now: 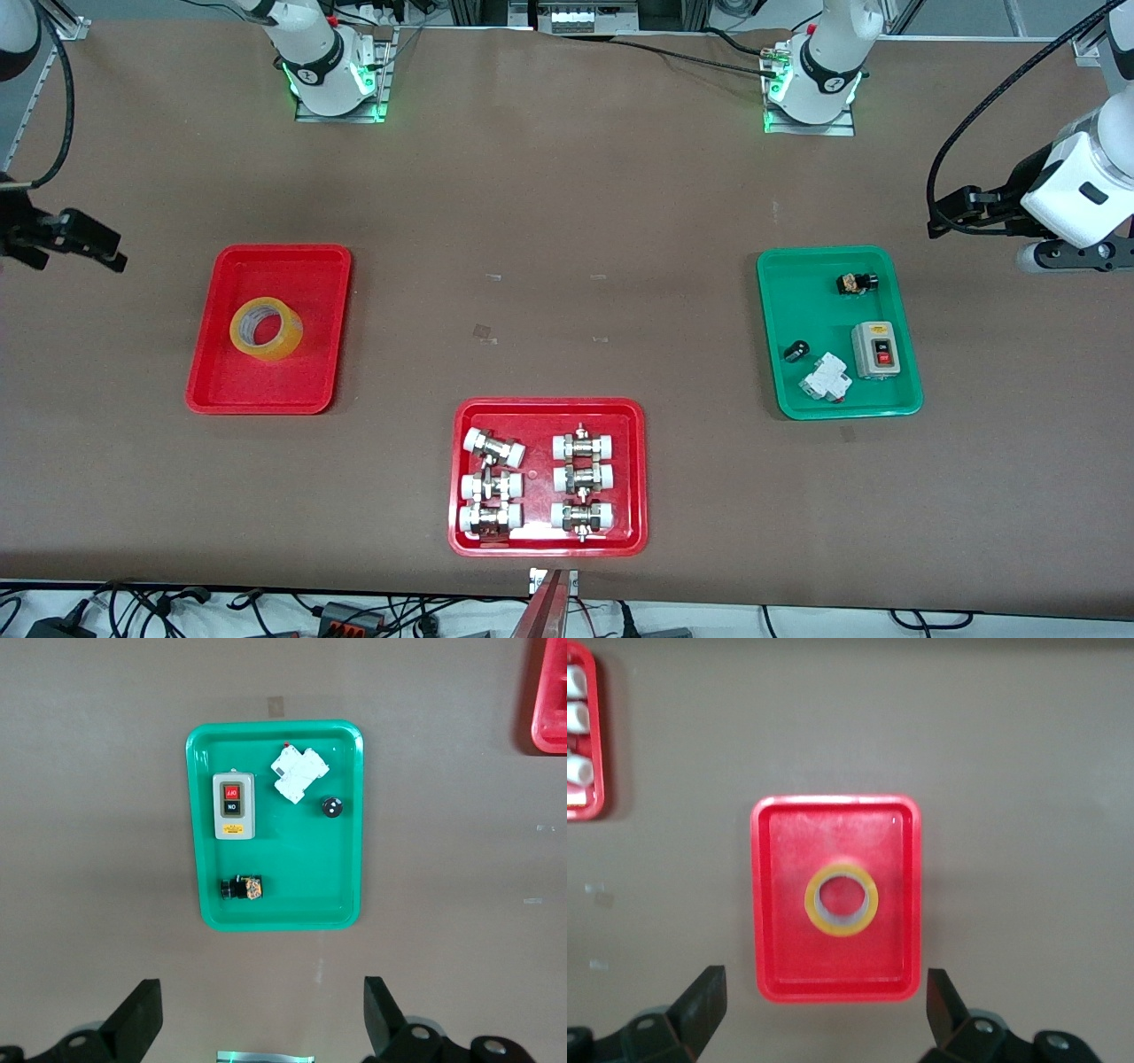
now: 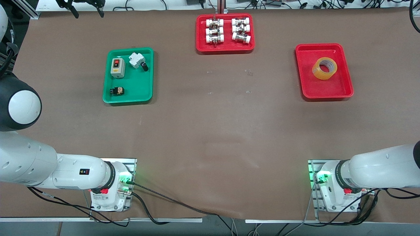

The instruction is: Left arm passes tape to right arm into tray

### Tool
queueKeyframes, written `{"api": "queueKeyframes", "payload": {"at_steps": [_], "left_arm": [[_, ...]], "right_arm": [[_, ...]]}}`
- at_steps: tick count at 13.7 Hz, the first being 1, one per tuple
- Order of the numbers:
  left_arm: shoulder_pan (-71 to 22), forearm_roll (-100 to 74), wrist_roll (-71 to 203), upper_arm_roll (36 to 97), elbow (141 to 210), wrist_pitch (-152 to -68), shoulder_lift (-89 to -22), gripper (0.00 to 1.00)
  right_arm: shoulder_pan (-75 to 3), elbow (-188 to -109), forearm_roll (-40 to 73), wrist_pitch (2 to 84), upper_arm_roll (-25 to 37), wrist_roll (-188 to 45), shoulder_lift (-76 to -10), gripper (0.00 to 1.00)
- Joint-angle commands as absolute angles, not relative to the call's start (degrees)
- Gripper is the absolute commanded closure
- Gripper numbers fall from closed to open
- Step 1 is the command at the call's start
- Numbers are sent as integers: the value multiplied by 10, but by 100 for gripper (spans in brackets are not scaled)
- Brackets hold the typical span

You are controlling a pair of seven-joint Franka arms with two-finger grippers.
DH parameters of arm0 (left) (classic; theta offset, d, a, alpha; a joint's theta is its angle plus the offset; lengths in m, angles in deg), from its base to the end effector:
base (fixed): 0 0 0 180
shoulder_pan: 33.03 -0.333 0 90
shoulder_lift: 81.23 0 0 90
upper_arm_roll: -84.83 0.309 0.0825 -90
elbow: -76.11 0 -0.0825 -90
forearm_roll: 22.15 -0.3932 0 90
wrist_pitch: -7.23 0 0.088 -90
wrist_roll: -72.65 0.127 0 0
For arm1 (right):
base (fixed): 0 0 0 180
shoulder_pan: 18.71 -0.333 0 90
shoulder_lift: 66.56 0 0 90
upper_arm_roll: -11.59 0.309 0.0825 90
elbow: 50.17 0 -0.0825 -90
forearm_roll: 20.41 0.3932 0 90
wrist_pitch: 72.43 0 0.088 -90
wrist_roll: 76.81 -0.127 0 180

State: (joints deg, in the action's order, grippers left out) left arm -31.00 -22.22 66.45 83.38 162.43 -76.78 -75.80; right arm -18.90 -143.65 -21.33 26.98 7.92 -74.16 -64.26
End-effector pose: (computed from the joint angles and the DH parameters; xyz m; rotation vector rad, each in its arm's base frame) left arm 0.5760 -0.0342 0.5656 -3.1234 -0.0741 0.2107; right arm 0.5890 -0.0370 0.5598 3.1182 -0.0191 0.0973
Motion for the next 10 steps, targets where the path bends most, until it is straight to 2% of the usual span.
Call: {"api": "queueKeyframes", "payload": {"at_steps": [1,10], "left_arm": [[-311,-217,678,835,1620,-766,-763,0],[-311,-218,678,835,1620,-767,-762,0]], "right_arm": [[-183,-1489,-223,274,89,-733,-687,0],[-186,-1479,-215,255,90,-735,-688,0]]}}
